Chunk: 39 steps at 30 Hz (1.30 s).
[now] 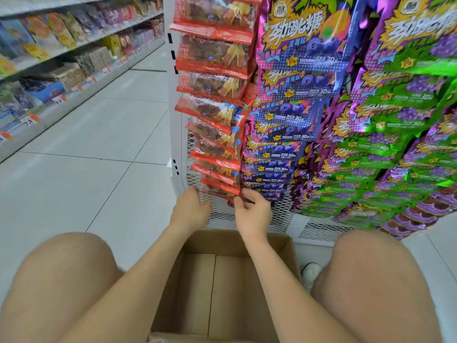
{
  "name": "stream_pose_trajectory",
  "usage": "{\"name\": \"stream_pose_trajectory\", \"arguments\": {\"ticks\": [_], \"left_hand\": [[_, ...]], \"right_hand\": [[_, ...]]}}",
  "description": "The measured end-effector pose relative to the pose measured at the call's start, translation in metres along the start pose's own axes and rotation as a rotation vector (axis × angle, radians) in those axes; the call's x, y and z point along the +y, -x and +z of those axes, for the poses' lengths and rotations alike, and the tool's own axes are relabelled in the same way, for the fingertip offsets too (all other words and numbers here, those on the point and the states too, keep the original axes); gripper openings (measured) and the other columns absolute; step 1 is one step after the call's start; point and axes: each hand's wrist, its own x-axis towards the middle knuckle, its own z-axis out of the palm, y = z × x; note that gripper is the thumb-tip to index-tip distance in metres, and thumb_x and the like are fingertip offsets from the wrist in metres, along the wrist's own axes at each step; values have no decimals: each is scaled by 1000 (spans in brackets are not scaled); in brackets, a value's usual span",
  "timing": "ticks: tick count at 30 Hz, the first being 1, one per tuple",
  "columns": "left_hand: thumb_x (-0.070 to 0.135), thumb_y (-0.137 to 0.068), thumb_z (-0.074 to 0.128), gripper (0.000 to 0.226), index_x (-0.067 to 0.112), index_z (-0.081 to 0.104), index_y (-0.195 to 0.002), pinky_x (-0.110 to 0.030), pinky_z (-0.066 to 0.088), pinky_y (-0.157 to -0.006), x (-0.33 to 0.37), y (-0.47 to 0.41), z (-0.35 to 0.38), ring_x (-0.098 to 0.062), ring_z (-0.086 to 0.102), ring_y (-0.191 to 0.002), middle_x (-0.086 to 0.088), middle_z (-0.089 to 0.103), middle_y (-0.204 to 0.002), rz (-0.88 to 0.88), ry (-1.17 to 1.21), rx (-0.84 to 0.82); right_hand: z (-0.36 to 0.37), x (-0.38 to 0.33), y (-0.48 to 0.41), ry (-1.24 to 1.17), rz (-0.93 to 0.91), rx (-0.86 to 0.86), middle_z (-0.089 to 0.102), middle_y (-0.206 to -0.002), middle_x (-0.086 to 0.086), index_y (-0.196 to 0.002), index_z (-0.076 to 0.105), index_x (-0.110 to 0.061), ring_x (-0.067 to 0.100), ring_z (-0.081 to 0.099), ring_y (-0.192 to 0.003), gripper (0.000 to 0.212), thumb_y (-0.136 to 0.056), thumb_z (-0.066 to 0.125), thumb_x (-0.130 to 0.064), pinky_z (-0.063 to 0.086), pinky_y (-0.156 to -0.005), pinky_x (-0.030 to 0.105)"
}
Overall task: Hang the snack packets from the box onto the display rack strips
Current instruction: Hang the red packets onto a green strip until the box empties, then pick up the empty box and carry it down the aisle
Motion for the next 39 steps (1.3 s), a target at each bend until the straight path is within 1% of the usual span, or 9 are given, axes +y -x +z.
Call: {"name": "stream_pose_trajectory", "arguments": {"ticks": [2,6,11,13,17,22,26,33,39], "left_hand": [[25,-101,60,31,11,61,-128,-34,49,-88,-11,9,2,-26,62,-107,-2,66,-117,-26,-59,-64],[27,-99,59,21,15,71,-111,-42,58,-90,-32,30,4,-29,67,-101,-8,72,-109,-15,-140,-166],[36,-96,52,38,14,66,-124,-46,56,-98,-77,54,20,-37,63,-114,-13,68,-125,-82,-259,-177],[35,-96,51,53,10,50,-143,-54,50,-106,-98,63,35,-43,53,-126,-19,52,-143,-187,-328,-192],[20,-100,62,77,1,17,-159,-57,46,-108,-137,77,70,-49,43,-137,-22,32,-155,-462,-259,-174],[12,-92,66,34,6,56,-124,-46,59,-84,-178,76,84,-38,65,-102,-16,65,-116,-743,-184,-54],[12,-88,62,19,8,64,-107,-39,56,-70,-197,73,88,-33,63,-87,-14,69,-105,-824,-50,-72],[12,-83,57,49,15,52,-132,-48,58,-87,-191,70,37,-38,61,-104,-13,60,-120,-774,-48,-177],[12,-93,55,23,7,46,-114,-49,53,-79,-148,85,-82,-41,58,-91,-16,57,-102,-661,-221,-112]], "right_hand": [[-13,-1,7,3,44,-5,69,-97,-12,-119,73,-15,0,67,-82,24,-95,72,-10,47,-69,-1],[-44,10,20,-2,229,-133,76,-97,3,-107,73,-18,21,74,-90,20,-93,65,-6,62,-87,39],[-97,53,33,416,354,-336,75,-78,12,-74,70,-13,29,70,-73,16,-88,63,-9,58,-70,36],[-119,81,41,732,324,-181,72,-95,16,-90,70,-10,35,69,-95,8,-83,67,-13,55,-79,37],[-134,134,60,813,621,-188,56,-136,21,-135,52,-6,42,57,-124,59,-85,75,-26,53,-97,44],[-129,169,57,742,756,-166,70,-115,17,-109,67,-7,36,69,-102,24,-89,70,-20,55,-74,34],[-125,187,55,794,857,-81,67,-119,21,-121,65,-2,41,68,-106,34,-88,66,-5,59,-83,40],[-113,125,41,981,532,-222,65,-92,17,-100,58,-4,35,64,-81,23,-81,69,-5,58,-66,41],[-118,3,39,1073,487,-577,60,-84,14,-116,53,2,33,62,-79,40,-82,72,-5,55,-63,39]]}}
